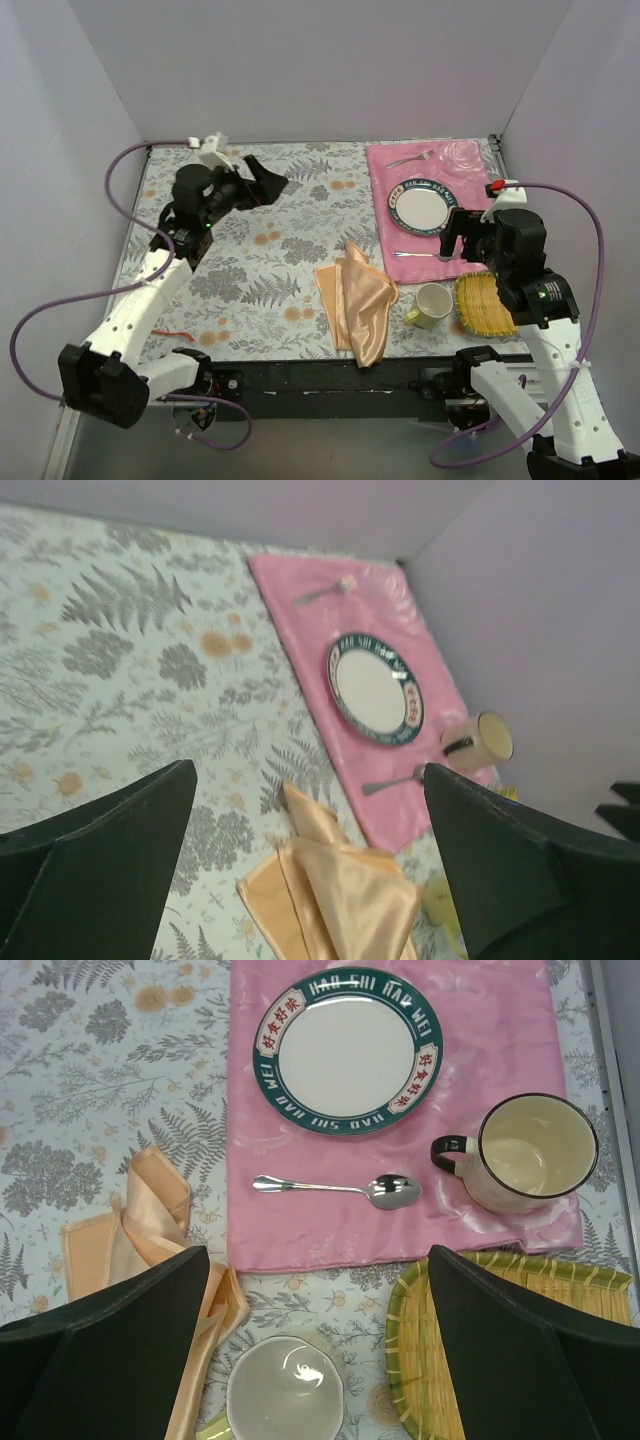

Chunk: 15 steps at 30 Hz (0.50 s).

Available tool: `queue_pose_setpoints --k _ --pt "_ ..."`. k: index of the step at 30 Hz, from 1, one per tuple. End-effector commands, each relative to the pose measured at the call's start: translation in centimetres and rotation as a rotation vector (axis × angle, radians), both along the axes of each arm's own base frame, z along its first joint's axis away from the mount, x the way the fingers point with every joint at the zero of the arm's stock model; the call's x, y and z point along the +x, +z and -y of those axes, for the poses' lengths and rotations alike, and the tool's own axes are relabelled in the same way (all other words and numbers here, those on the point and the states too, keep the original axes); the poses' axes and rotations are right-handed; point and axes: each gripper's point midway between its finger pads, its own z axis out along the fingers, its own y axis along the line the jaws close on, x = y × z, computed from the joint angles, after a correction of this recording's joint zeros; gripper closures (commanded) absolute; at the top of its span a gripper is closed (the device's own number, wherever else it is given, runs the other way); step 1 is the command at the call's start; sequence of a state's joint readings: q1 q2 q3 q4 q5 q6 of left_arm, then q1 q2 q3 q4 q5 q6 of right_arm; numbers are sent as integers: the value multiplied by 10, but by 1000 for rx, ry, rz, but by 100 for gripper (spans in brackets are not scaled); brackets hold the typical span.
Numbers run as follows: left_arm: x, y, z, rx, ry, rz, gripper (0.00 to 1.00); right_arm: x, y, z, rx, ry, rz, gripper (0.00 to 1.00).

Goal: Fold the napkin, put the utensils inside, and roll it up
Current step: Flatten the napkin out

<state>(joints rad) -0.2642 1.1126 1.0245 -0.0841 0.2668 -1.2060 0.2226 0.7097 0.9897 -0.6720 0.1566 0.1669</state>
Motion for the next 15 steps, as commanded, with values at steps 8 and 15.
queue_pose_setpoints --k 8,15 --pt "-61 -126 92 475 -97 -175 2 2 0 -22 47 99 -78 1" --pt "-93 -173 114 446 -222 -321 5 1 -29 -91 132 306 -218 1"
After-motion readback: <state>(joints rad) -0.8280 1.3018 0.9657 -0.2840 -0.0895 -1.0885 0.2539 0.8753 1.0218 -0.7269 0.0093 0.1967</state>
